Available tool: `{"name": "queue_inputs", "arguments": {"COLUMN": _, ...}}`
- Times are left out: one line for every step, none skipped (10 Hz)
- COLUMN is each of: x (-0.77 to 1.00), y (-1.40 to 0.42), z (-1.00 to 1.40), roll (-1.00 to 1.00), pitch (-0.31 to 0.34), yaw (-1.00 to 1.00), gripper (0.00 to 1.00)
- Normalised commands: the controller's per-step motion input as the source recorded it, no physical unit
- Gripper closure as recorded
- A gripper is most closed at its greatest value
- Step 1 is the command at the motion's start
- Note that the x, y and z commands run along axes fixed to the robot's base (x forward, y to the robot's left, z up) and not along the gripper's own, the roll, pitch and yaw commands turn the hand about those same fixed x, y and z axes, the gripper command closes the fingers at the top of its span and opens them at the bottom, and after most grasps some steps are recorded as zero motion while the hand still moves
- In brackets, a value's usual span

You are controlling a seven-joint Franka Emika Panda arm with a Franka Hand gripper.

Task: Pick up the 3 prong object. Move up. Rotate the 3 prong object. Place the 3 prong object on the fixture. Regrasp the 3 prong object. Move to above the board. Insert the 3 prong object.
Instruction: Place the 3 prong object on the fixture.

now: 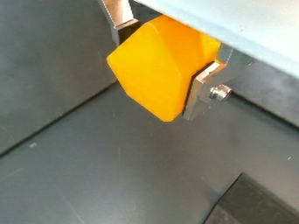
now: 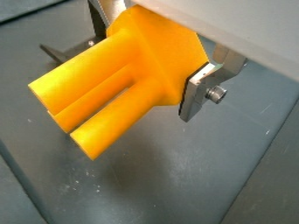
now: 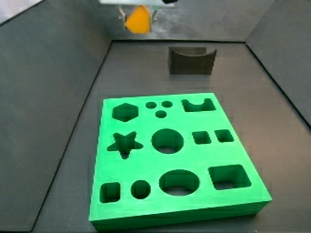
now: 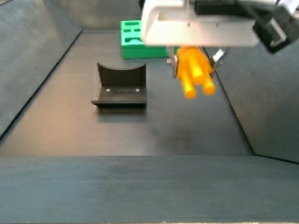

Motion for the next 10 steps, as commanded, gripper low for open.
{"name": "queue_inputs", "arguments": {"x": -0.02, "y": -0.01, "z": 1.0, "roll": -0.12, "pitch": 0.011, "yaw": 0.0, "gripper": 1.0}}
{"name": "queue_inputs", "arguments": {"x": -0.02, "y": 0.0, "z": 1.0, "roll": -0.13, "pitch": 0.011, "yaw": -0.01, "gripper": 1.0}}
{"name": "queue_inputs", "arguments": {"x": -0.03, "y": 0.0, "z": 0.98, "roll": -0.14, "pitch": 0.012, "yaw": -0.02, "gripper": 1.0}}
{"name": "queue_inputs", "arguments": {"x": -0.02, "y": 0.0, "z": 0.79, "roll": -0.14, "pitch": 0.015, "yaw": -0.02, "gripper": 1.0}}
{"name": "queue_inputs", "arguments": {"x": -0.01, "y": 0.0, "z": 0.7, "roll": -0.15, "pitch": 0.018, "yaw": -0.02, "gripper": 1.0}}
{"name": "queue_inputs", "arguments": {"x": -0.01, "y": 0.0, "z": 0.53, "roll": -0.15, "pitch": 0.027, "yaw": -0.02, "gripper": 1.0}}
{"name": "queue_inputs", "arguments": {"x": 0.0, "y": 0.0, "z": 0.39, "roll": -0.14, "pitch": 0.034, "yaw": -0.02, "gripper": 1.0}}
{"name": "queue_inputs", "arguments": {"x": 0.01, "y": 0.0, "z": 0.21, "roll": -0.14, "pitch": 0.044, "yaw": -0.02, "gripper": 1.0}}
{"name": "queue_inputs", "arguments": {"x": 1.0, "y": -0.54, "z": 0.1, "roll": -0.02, "pitch": -0.019, "yaw": 0.26, "gripper": 1.0}}
{"name": "queue_inputs", "arguments": {"x": 1.0, "y": -0.53, "z": 0.04, "roll": 0.0, "pitch": -0.008, "yaw": 0.25, "gripper": 1.0}}
